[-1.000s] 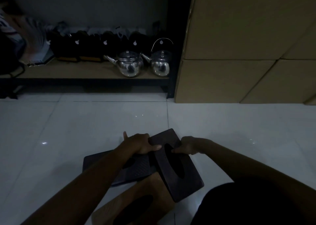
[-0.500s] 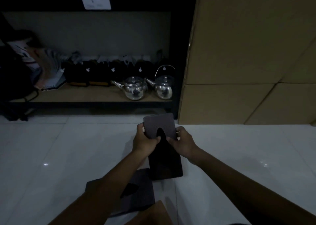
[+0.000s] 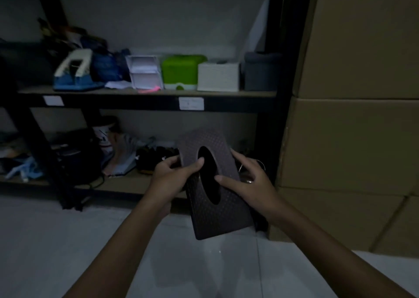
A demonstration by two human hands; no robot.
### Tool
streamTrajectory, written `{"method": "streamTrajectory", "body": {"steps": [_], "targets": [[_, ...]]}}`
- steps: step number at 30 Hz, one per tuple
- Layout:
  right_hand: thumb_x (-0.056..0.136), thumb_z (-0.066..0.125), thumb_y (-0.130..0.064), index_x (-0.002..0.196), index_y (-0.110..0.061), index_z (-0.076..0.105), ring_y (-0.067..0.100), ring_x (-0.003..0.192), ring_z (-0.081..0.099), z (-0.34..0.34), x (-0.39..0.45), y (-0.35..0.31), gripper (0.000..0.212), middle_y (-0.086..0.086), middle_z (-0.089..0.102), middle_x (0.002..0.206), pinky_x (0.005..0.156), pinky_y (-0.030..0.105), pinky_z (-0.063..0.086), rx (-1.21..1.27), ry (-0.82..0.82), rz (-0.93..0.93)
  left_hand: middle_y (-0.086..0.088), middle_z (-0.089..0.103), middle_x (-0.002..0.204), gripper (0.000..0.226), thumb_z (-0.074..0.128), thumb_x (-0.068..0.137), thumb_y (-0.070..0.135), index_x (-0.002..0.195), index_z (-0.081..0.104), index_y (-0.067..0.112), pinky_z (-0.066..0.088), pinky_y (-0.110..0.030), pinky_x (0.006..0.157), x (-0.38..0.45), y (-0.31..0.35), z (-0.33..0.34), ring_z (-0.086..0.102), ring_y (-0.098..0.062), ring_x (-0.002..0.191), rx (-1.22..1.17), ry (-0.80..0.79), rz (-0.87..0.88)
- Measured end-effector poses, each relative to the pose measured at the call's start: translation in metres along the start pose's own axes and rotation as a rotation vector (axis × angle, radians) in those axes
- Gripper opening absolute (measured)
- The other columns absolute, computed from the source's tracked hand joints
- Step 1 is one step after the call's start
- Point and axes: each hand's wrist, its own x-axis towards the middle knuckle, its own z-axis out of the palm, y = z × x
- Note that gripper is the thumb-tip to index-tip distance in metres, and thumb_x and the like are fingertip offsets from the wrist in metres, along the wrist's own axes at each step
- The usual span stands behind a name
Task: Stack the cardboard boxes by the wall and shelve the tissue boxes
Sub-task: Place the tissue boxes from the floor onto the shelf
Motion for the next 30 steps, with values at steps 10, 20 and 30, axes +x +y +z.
{"method": "streamTrajectory", "body": {"steps": [10, 20, 30], "targets": [[0.084, 0.08, -0.022, 0.113, -0.036, 0.068, 0.013, 0.098, 0.073, 0.022, 0.042, -0.095, 0.034, -0.005, 0.072, 0.115, 0.083, 0.031, 0.061, 0.498, 0.14, 0.024, 0.0, 0.064, 0.133, 0.071, 0.086, 0.073, 0.029, 0.137, 0.056, 0.026, 0.057, -0.021, 0.074, -0.01, 0.072, -0.029, 0.067, -0.01, 0.11, 0.019, 0.001, 0.358], [0.084, 0.079, -0.027, 0.105, -0.013, 0.073, 0.022, 0.08, 0.076, 0.019, 0.105, -0.177, 0.026, 0.007, 0.078, 0.09, 0.064, 0.03, 0.061, 0.552, 0.152, 0.09, 0.009, 0.056, 0.133, 0.094, 0.097, 0.054, 0.053, 0.133, 0.05, 0.035, 0.056, -0.032, 0.095, -0.014, 0.098, 0.005, 0.057, -0.006, 0.123, 0.233, 0.319, 0.902], [0.093, 0.064, -0.042, 0.104, -0.019, 0.075, 0.014, 0.079, 0.075, 0.015, 0.157, -0.189, 0.028, -0.001, 0.078, 0.087, 0.066, 0.028, 0.058, 0.475, 0.041, -0.011, 0.004, 0.044, 0.134, 0.097, 0.1, 0.051, 0.041, 0.125, 0.036, 0.038, 0.047, -0.006, 0.081, 0.044, 0.125, 0.023, 0.05, 0.006, 0.117, 0.192, 0.368, 0.914]]}}
